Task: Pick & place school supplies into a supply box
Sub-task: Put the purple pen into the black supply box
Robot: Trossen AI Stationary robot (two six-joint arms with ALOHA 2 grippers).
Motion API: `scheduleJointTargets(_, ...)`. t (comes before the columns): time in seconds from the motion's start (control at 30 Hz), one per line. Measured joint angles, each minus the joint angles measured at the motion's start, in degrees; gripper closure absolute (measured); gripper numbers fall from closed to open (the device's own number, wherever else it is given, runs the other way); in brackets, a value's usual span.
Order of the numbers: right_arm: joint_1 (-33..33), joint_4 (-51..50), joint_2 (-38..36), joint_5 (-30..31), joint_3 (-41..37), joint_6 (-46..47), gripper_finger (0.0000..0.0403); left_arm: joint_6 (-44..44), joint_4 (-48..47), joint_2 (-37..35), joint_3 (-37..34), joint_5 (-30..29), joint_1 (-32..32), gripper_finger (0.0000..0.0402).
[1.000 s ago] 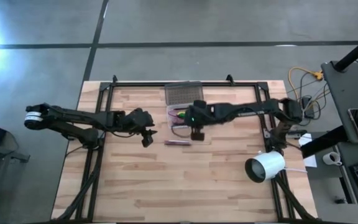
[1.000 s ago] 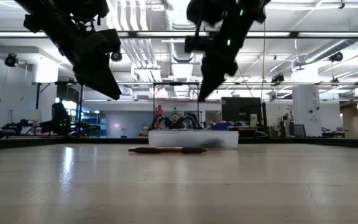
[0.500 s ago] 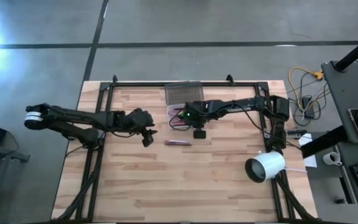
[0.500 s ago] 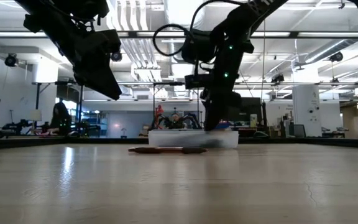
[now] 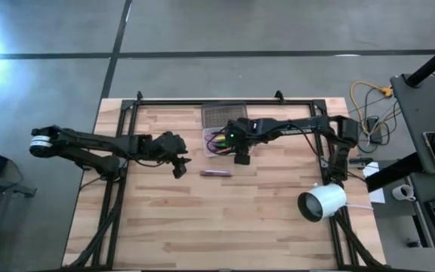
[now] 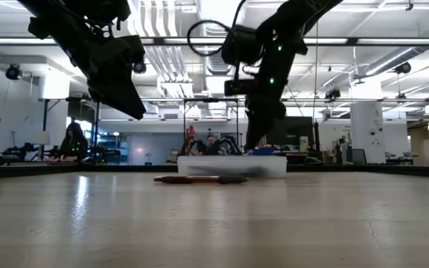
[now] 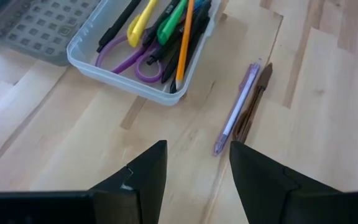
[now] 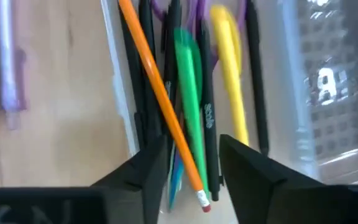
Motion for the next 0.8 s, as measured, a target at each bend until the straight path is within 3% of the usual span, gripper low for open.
scheduleJointTargets(0.2, 2.7, -0.7, -5.8, 0.0, -0.1, 0.0, 0.0210, 2.4, 2.2, 1.2, 0.0, 1.4, 0.0, 0.0242)
scheduleJointTargets(0.4, 6.2, -4.0, -10.4, 3.7, -1.8, 1.3, 0.0193, 8.7, 9.7, 9.6, 2.2, 5.5, -1.2, 0.0242)
scheduleJointTargets(0.6, 9.2, -4.9, -15.4, 4.6, -7.6, 11.6, 0.0192, 12.0, 9.5, 21.5, 7.7, 6.6, -0.9, 0.0242)
scheduleJointTargets(0.8, 14.3, -4.9, -20.1, 7.3, -14.7, 21.5, 0.0192, 16.2, 9.4, 28.5, 13.3, 8.6, -0.7, 0.0242)
